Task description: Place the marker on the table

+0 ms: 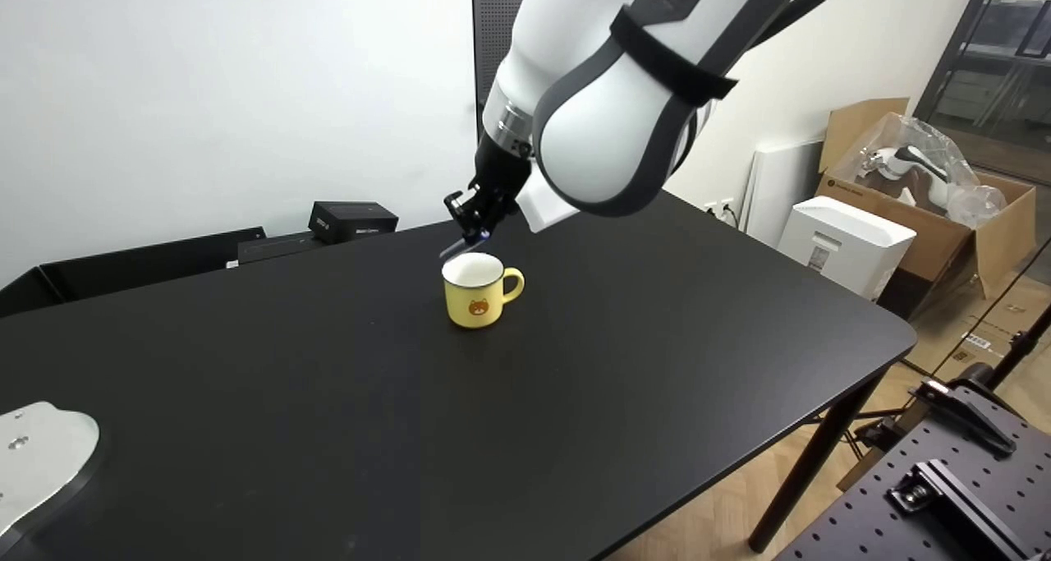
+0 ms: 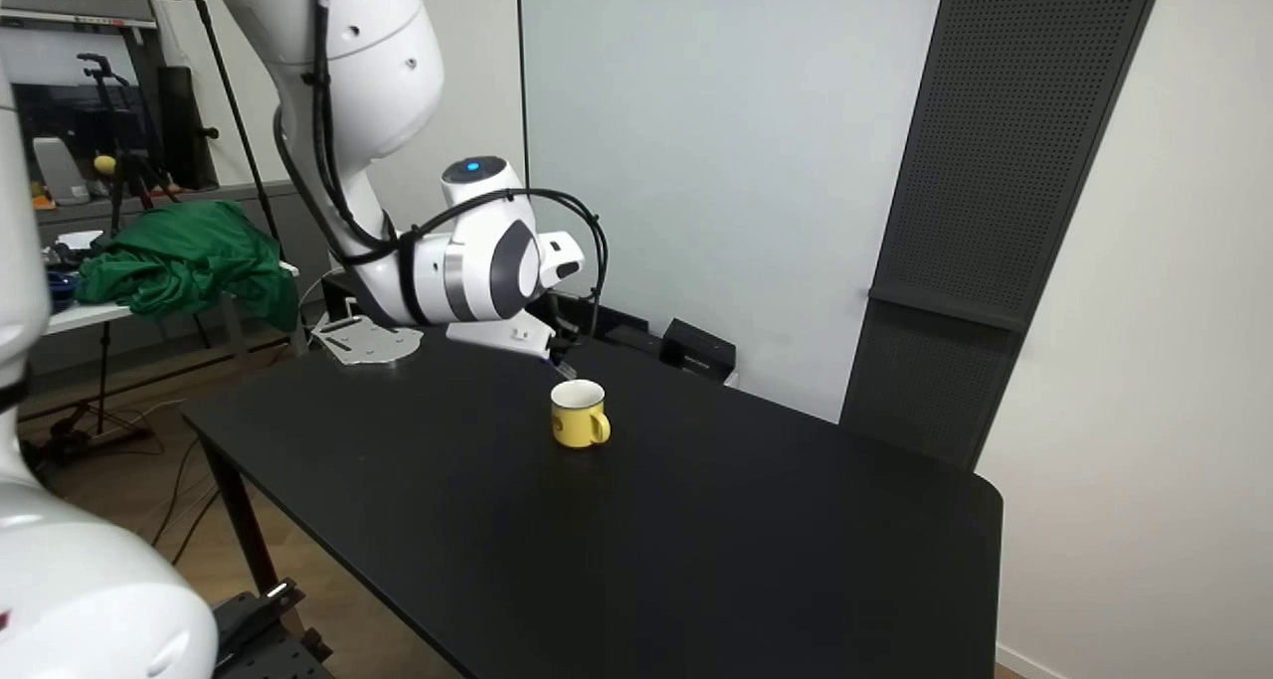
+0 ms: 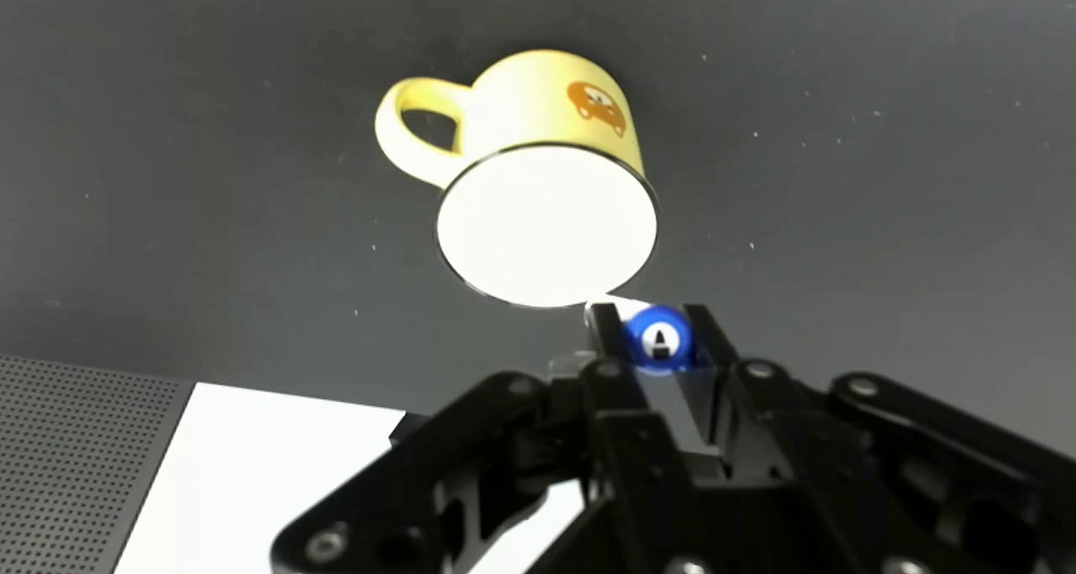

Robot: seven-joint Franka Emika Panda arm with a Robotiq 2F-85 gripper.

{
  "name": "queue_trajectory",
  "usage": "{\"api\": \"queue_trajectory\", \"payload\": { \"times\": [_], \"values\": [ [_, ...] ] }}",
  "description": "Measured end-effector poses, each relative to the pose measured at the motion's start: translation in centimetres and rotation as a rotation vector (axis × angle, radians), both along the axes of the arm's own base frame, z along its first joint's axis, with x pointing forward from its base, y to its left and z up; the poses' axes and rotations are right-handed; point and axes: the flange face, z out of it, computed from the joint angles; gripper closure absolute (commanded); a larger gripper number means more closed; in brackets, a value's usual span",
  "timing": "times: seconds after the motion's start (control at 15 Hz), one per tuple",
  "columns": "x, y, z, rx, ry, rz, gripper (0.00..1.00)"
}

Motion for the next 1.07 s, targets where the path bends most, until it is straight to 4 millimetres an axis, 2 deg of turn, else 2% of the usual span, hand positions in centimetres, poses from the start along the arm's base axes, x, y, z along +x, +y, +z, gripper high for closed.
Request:
{"api": "queue_trajectory", "payload": {
  "times": [0.27,0.4,0.6,1.07],
  "values": [
    [-1.8,1.4,5.1,0.031,-0.079,0.02,0.95],
    [-2.9,2.0,6.0,0.044,-0.091,0.028,0.95],
    [-4.2,2.9,5.2,0.067,-0.08,0.042,0.95],
    [-5.4,5.2,0.4,0.095,-0.034,0.093,0.95]
  ]
}}
